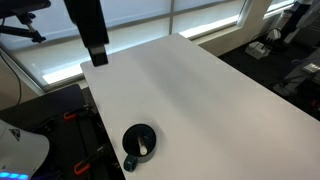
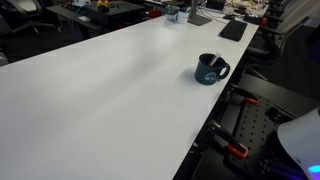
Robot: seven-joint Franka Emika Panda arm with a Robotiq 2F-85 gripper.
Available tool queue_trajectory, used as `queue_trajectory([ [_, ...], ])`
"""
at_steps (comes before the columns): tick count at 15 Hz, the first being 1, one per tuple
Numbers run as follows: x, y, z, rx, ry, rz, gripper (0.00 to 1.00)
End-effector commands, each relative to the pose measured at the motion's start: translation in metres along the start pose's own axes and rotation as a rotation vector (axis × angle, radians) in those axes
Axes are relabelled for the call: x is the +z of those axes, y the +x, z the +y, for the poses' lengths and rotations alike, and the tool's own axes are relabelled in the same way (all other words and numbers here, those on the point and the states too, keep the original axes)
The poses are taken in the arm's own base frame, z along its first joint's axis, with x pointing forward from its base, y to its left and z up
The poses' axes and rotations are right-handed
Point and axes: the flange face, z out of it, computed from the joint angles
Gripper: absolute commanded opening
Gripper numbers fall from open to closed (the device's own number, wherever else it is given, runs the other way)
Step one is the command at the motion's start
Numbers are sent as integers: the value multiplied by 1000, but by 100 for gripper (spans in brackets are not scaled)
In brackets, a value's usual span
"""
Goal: Remove the marker from the cup and put it on the table
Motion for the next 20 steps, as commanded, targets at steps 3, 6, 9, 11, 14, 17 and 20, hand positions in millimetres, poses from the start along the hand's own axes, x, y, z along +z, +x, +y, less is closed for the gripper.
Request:
queue_trajectory([
  [3, 78, -3, 23, -104, -17, -64, 100],
  [6, 84, -4, 24, -100, -3, -79, 100],
  [9, 93, -6, 27, -119, 2, -92, 100],
  [11, 94, -5, 24, -144, -15, -102, 100],
  [14, 109, -4, 24, -230, -36, -137, 100],
  [17, 122, -7, 28, -360, -51, -180, 100],
  [20, 133, -3, 39, -466, -91, -218, 100],
])
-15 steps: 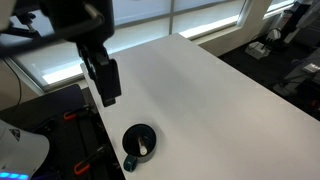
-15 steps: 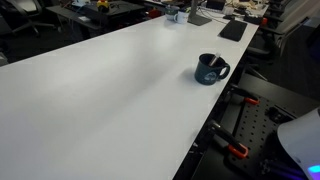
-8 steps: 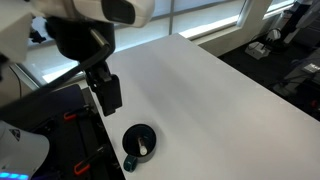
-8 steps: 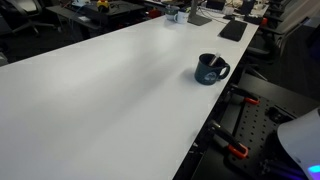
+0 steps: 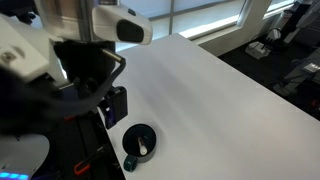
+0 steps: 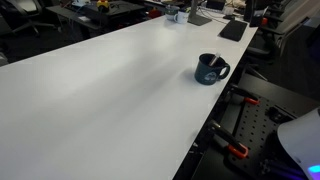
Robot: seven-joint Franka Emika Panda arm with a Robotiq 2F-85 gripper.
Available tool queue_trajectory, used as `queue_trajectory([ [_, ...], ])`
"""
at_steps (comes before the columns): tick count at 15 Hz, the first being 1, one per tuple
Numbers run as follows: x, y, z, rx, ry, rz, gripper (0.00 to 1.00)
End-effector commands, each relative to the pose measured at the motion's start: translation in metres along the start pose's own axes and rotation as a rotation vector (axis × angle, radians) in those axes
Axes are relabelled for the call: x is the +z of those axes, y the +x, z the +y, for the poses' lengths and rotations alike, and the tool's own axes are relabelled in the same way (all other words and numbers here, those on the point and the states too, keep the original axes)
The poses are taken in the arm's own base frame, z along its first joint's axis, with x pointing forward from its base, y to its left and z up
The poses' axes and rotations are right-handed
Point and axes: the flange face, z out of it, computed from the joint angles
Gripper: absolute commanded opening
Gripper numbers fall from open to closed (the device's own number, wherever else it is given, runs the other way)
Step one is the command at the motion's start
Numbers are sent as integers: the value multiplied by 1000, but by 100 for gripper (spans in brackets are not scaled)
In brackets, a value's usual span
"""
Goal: Remove the marker from the cup and put it on the table
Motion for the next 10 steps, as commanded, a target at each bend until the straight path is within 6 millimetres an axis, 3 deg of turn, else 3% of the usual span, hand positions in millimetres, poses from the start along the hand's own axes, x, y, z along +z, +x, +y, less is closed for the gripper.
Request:
queue_trajectory([
  [1, 13, 5, 14, -102, -54, -16, 100],
  [5, 20, 12, 29, -91, -72, 57, 100],
  [6, 13, 10, 20, -78, -63, 38, 100],
  [10, 20, 12, 26, -72, -61, 44, 100],
])
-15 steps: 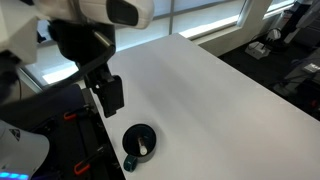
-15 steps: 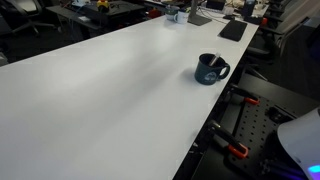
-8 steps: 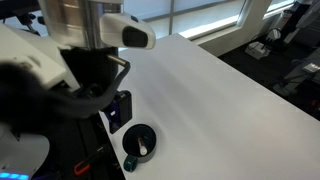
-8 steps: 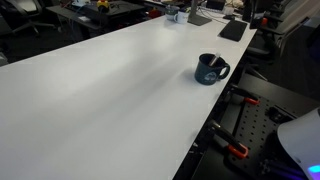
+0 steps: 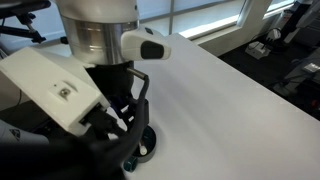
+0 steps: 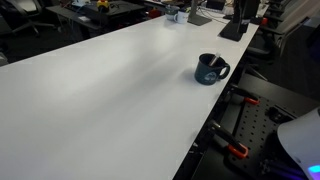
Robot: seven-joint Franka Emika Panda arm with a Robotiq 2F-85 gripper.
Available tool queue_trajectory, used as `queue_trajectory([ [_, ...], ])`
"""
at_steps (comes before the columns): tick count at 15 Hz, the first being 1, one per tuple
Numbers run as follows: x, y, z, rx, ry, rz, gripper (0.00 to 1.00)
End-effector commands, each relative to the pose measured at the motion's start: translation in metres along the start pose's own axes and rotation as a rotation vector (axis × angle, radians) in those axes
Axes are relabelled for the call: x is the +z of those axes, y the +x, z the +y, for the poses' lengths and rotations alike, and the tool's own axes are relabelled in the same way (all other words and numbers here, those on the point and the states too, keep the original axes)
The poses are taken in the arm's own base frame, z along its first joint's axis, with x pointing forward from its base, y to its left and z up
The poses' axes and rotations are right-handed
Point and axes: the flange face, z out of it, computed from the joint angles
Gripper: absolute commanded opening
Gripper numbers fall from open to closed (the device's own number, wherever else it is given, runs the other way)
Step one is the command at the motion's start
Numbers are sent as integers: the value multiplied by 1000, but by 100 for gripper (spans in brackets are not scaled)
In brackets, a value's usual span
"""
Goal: Remove the marker from the cup and put it on the table
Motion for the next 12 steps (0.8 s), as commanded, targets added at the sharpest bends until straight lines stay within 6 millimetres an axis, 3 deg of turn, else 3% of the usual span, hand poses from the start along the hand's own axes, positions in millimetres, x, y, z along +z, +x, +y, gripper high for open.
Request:
queue_trajectory([
  [1, 0, 0, 0, 0, 1, -1, 100],
  [7, 6, 30, -5, 128, 12, 108, 100],
  [12, 42, 58, 2, 255, -17, 163, 100],
])
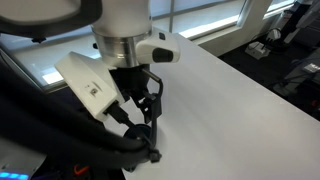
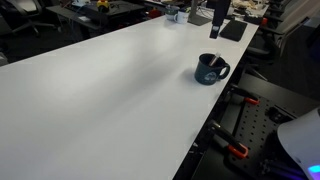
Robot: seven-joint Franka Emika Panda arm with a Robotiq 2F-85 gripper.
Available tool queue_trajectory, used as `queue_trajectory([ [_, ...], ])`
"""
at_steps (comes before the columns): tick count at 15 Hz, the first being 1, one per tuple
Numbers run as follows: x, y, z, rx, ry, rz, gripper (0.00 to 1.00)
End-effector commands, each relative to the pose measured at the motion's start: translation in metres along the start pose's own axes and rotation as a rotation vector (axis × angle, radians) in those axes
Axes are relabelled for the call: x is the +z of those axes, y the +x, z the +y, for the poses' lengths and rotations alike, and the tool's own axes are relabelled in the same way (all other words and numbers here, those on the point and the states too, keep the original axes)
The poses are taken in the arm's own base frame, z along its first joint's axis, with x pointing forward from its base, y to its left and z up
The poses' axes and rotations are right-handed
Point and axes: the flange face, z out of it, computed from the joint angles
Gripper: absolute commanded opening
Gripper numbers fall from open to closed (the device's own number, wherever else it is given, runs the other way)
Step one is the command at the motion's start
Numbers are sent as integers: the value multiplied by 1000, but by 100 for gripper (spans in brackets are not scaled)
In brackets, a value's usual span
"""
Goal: Remove the marker from the cup and put it on the table
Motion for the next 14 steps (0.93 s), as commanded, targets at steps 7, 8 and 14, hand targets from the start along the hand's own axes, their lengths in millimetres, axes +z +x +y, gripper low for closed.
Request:
queue_trajectory([
  [7, 73, 13, 6, 158, -48, -5, 100],
  [8, 80, 12, 7, 165, -47, -20, 100],
  [14, 80, 12, 9, 164, -39, -16, 100],
])
